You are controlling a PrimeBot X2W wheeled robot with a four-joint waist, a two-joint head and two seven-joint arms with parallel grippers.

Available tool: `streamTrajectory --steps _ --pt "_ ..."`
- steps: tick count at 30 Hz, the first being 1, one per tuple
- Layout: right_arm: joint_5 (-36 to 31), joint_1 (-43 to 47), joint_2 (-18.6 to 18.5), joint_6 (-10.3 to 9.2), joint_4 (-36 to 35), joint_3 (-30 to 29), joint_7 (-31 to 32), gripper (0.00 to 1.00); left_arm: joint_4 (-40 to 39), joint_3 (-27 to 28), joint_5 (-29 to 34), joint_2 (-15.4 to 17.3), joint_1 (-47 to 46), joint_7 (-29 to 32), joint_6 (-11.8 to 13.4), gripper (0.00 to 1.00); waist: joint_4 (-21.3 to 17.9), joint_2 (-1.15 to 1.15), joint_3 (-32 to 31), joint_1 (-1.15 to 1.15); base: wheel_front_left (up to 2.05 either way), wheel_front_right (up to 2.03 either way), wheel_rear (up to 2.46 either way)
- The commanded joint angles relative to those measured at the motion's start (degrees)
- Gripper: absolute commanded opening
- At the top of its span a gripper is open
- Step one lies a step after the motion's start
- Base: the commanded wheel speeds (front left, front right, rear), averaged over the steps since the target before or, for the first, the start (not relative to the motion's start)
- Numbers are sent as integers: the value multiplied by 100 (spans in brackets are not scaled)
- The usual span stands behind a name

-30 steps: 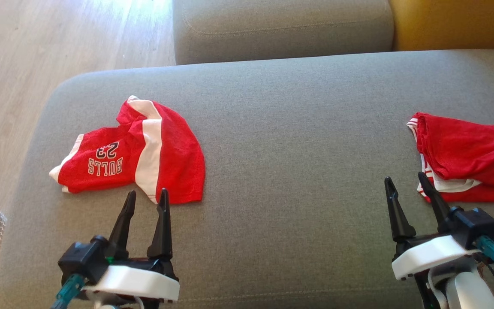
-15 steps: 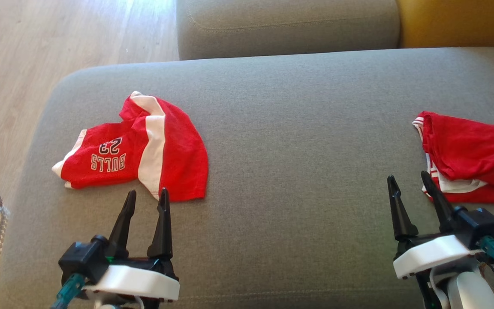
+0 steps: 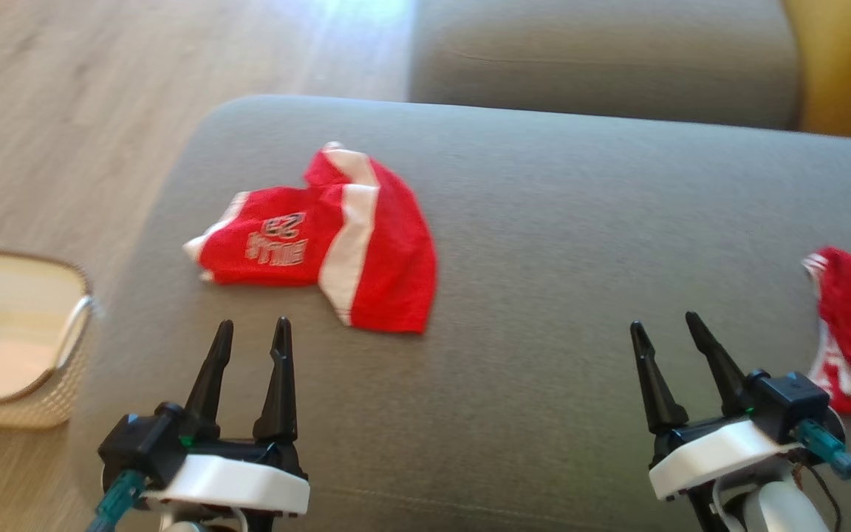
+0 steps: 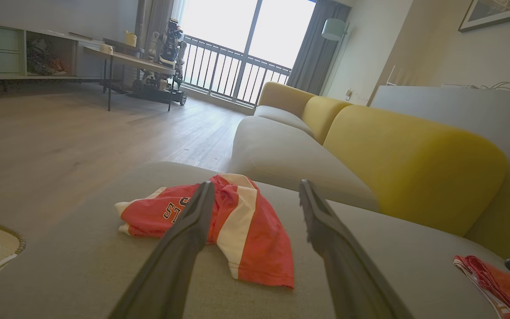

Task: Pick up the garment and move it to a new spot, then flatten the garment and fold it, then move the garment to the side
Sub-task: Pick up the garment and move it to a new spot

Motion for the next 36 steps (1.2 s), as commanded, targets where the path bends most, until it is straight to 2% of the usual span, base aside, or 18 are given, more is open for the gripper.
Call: streamTrajectory --steps 1,9,16,29,33,36 --pt "56 -146 -8 -1 -161 158 -68 100 -215 202 69 -2 -188 -31 3 100 342 0 -79 0 0 0 0" --pt "248 -109 -8 -1 -89 343 -76 100 -291 303 173 -2 -75 -31 -26 100 1046 0 -158 0 0 0 0" --pt "381 -162 -8 -1 -47 587 -78 100 -340 396 194 -2 75 -31 -23 100 1304 0 -157 0 0 0 0" --pt "389 -143 -8 -1 -12 631 -79 100 -398 484 200 -2 96 -31 18 100 1294 0 -167 0 0 0 0" --pt "325 -154 -8 -1 -15 622 -79 100 -443 702 279 -2 -9 -31 125 100 1221 0 -97 0 0 0 0" --pt "246 -198 -8 -1 -45 597 -76 100 -363 845 266 -2 -102 -31 57 100 1115 0 54 0 0 0 0"
